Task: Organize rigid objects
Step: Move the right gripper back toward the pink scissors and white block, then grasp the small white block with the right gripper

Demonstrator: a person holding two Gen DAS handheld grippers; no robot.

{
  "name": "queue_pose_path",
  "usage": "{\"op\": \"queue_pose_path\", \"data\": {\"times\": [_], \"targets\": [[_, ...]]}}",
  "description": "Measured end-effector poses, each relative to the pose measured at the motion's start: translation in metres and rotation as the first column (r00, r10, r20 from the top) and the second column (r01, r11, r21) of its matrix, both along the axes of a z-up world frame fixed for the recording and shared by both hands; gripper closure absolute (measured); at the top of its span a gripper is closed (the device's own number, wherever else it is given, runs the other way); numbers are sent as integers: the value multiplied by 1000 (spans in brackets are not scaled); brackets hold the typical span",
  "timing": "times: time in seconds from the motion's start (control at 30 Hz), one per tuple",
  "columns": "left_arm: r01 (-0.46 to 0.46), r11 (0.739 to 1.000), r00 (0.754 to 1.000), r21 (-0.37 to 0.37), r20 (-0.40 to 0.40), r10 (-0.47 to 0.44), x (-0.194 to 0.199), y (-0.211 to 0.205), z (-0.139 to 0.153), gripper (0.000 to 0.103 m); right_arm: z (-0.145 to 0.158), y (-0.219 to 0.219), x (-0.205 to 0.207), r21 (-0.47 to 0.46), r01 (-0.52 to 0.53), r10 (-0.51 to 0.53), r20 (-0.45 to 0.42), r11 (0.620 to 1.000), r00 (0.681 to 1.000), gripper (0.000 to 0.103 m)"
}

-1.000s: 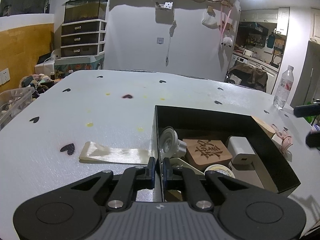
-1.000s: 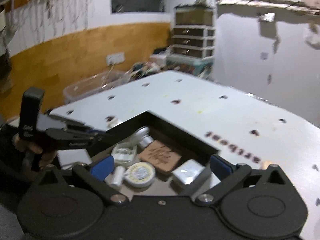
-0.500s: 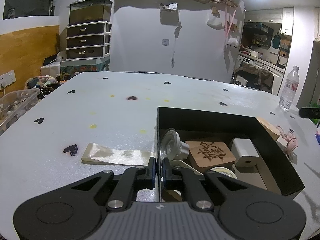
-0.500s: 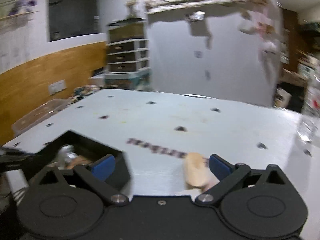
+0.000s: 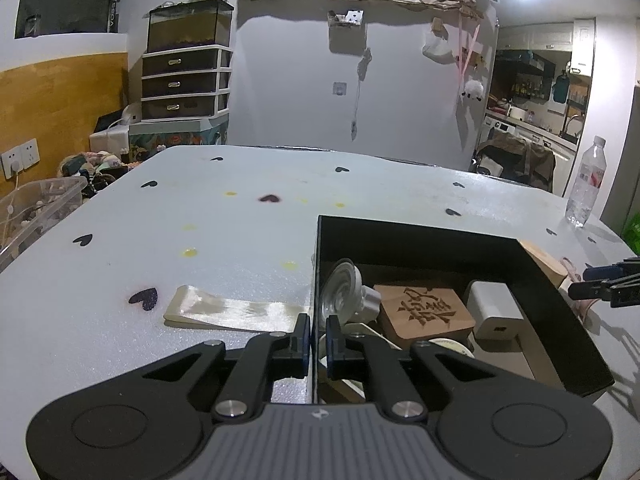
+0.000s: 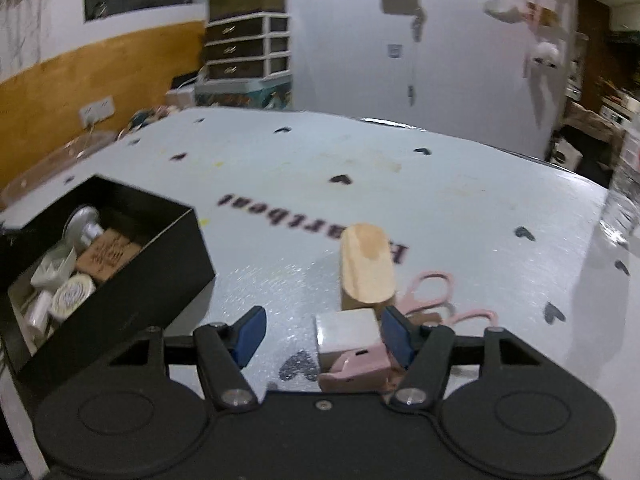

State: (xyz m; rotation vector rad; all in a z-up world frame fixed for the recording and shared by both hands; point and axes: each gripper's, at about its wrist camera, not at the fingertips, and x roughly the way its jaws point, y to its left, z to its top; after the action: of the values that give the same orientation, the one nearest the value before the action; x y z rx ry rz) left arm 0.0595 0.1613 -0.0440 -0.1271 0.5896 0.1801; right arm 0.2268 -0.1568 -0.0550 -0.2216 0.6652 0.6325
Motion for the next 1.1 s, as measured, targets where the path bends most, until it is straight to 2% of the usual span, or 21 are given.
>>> {"op": "queue_pose_path", "data": {"times": [0.1,0.3,0.6,0.67,0.73,0.87,1.0,1.1], "targets": [[-4,1000,1000,1,-18,4,2,-1,-2,96,-2,7,5,-69,-7,9,20,998,1000,38],[-6,1000,1000,1,-26,6,2,-1,-3,96,-5,8,22,-201,-16,16,0,979,1000,39],[-10,1000,1000,-4,-22,10,2,0,-3,96,4,22,11,-240,-97,105,18,966,994,41],[-8,1000,1000,-6,-22,8,2,0,-3,96,8,24,8,-224,-106,115,27,969,993,41],[-6,1000,1000,-9,-20,6,3,1,-3,96,9,26,7,-199,-138,140,-4,970,990,42],[-6,1000,1000,-11,-19,6,3,1,-3,96,2,29,10,-239,-110,107,-24,965,994,42],[-5,1000,1000,-18,-17,5,3,2,-4,96,0,23,16,-223,-96,89,-41,970,995,39],[-5,1000,1000,-16,-17,5,3,2,-4,96,-3,23,20,-251,-90,85,-31,964,996,38]]}}
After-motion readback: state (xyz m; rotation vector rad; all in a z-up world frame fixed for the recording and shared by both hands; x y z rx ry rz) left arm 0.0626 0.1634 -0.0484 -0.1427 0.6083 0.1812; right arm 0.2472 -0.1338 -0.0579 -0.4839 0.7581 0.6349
